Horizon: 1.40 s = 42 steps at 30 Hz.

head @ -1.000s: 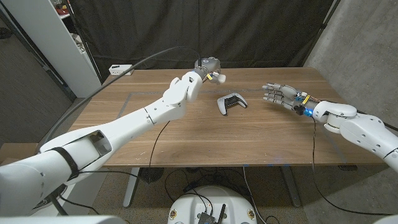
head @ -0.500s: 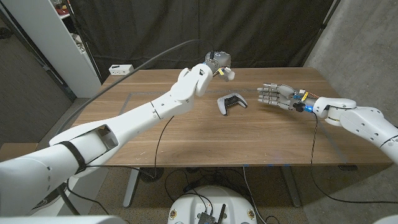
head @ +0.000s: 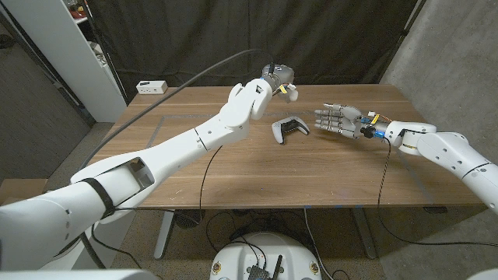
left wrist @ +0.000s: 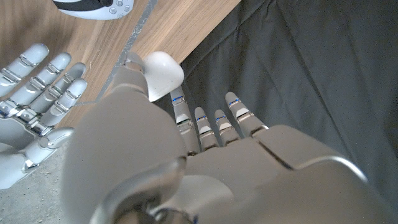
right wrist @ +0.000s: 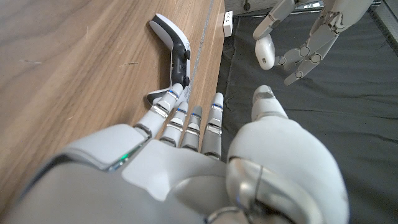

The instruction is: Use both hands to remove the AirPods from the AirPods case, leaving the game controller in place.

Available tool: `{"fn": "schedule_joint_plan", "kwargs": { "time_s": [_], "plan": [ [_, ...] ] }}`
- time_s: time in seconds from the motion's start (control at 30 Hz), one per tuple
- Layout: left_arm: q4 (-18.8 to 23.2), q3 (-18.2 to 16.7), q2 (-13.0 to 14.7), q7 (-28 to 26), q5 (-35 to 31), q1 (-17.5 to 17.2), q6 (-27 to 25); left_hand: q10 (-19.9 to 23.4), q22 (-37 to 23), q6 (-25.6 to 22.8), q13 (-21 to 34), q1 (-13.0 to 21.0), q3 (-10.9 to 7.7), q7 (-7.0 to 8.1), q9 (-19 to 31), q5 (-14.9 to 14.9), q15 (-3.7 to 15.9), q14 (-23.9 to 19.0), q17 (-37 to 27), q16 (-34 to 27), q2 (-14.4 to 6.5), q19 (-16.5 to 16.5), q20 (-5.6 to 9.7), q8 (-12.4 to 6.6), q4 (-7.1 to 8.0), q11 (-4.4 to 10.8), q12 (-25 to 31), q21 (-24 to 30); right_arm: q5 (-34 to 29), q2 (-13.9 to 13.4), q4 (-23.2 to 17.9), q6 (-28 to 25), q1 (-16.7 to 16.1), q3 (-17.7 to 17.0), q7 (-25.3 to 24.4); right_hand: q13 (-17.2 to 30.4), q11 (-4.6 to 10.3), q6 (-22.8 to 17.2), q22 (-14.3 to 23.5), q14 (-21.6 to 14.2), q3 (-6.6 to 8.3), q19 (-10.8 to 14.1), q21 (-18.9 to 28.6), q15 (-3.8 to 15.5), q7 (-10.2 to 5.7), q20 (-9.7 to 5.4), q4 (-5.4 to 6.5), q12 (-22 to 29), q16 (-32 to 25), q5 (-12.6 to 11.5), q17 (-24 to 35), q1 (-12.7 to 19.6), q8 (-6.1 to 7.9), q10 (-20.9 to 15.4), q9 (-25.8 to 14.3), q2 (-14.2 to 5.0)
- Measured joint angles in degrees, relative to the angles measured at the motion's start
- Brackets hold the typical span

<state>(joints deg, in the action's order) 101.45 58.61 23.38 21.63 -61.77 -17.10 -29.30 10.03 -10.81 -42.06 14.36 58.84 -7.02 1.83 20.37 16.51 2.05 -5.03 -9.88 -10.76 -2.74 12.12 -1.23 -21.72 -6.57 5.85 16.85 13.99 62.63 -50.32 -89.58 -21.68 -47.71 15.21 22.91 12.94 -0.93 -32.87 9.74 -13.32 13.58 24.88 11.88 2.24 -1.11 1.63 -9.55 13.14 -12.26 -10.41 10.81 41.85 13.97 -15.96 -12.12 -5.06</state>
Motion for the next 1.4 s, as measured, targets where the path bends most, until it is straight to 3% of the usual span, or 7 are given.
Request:
{"fn": "schedule_joint_plan", "kwargs": {
  "time_s": [0.5,1.4],
  "plan": [
    [-1.9,-0.1,-2.3,0.7,0.2,-0.3,0.5,0.4,0.0,0.0,0.0,0.0,0.56,0.01,0.0,-0.2,-0.01,-0.6,0.0,0.0,0.0,0.0,0.00,0.00,0.55,0.18,0.0,0.0,0.9,2.5,2.9,-1.1,2.1,1.2,1.8,0.0,-0.20,0.6,0.0,0.0,0.00,0.2,0.0,0.00,-0.03,0.22,0.00,0.0,0.0,0.0,0.2,0.8,-0.44,0.2,0.0,0.75],
    [-5.1,1.2,-3.8,-0.6,3.2,1.4,2.7,0.6,-0.3,-0.4,0.2,0.4,1.59,-0.43,0.0,-0.2,-0.01,-0.6,0.0,0.0,-0.4,0.0,0.00,-0.01,0.49,0.04,-0.3,-0.2,0.7,5.7,6.5,-5.0,7.5,4.3,4.7,0.5,-0.20,-0.2,0.0,-1.1,0.00,0.5,0.0,0.06,0.39,0.55,0.00,0.4,-0.2,0.0,0.5,1.3,-0.44,-0.2,-0.5,0.83]
  ]
}}
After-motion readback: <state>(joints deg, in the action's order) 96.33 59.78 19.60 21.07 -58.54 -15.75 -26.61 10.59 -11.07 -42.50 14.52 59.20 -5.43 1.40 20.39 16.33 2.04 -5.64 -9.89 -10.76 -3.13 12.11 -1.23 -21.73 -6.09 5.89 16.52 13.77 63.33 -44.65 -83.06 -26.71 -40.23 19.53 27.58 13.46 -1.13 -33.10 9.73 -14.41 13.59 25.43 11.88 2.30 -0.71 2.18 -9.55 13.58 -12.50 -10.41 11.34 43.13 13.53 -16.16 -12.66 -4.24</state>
